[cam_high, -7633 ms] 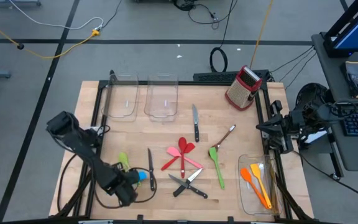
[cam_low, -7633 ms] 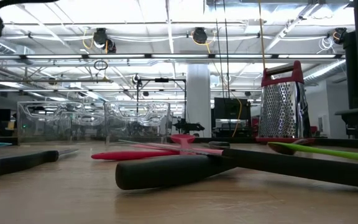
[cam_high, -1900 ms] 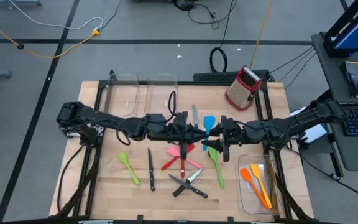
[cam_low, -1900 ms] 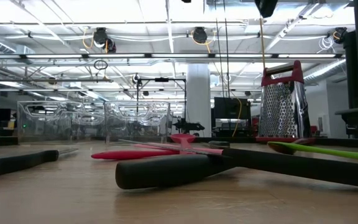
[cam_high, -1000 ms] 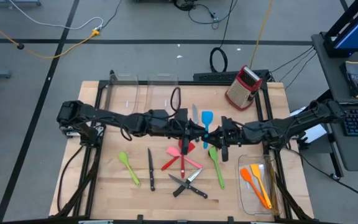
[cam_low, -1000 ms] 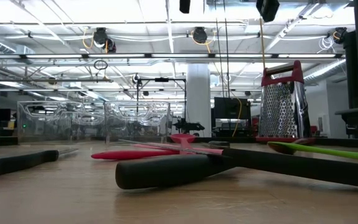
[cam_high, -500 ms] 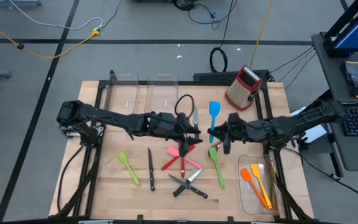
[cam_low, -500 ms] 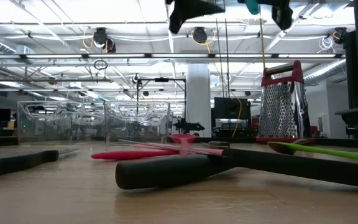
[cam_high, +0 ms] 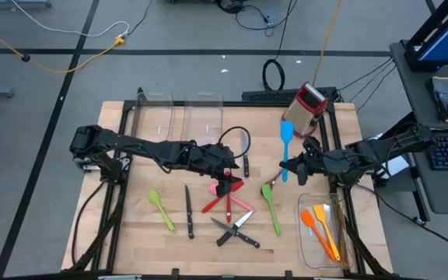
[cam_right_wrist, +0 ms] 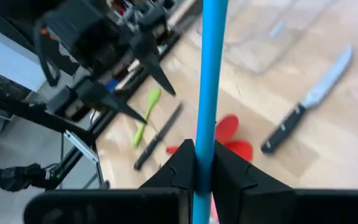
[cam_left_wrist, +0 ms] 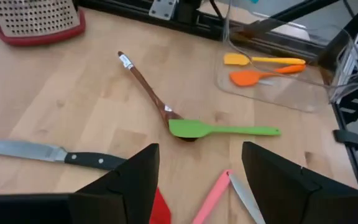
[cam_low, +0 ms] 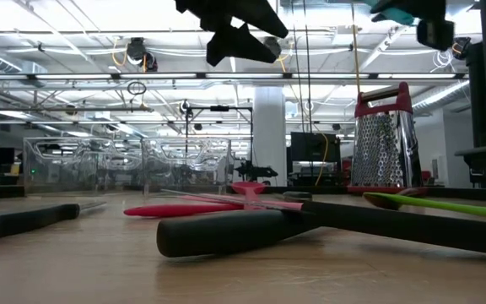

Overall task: Pick & Place Kitchen Items
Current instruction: Put the blue spatula into the bottom transparent bin

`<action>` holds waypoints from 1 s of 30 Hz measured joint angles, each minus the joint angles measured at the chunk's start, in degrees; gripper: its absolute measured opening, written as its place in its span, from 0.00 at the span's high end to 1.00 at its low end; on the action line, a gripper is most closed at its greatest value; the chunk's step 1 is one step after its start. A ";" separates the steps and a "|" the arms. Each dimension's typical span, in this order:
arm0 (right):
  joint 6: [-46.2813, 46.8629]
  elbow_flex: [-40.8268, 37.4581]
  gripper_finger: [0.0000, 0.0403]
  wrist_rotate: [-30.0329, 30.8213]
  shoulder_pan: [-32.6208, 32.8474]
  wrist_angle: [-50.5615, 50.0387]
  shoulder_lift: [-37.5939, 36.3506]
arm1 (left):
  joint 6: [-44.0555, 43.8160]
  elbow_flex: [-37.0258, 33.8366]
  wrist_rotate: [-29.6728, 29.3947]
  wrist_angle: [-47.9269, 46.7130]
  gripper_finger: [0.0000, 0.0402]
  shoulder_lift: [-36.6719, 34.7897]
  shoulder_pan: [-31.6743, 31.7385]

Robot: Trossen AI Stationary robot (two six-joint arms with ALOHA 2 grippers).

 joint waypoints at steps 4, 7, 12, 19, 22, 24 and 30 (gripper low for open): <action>4.98 0.00 0.95 -1.61 2.12 -4.15 -1.35 | 1.38 0.00 -0.07 -0.11 0.42 0.00 0.99; 7.42 0.00 0.95 -2.68 3.52 -5.25 -1.92 | 1.48 0.00 -0.07 -0.16 0.42 0.00 1.90; 10.93 0.00 0.95 -3.68 5.51 -6.79 -2.36 | -2.21 0.00 -0.05 -0.30 0.42 0.00 3.39; 13.99 0.00 0.95 -6.45 7.69 -6.50 -2.34 | 1.21 0.00 6.38 -0.34 0.42 0.00 4.68; 16.93 0.00 0.95 -8.70 8.98 -6.51 -2.34 | 3.67 0.00 12.34 -0.29 0.42 0.00 5.15; 19.50 0.00 0.95 -10.50 10.04 -6.45 -2.29 | 4.70 0.00 13.81 -0.21 0.42 0.00 5.40; 28.96 0.00 0.95 -15.34 13.48 -6.17 -1.82 | 6.90 -0.69 14.12 0.59 0.42 -0.69 5.29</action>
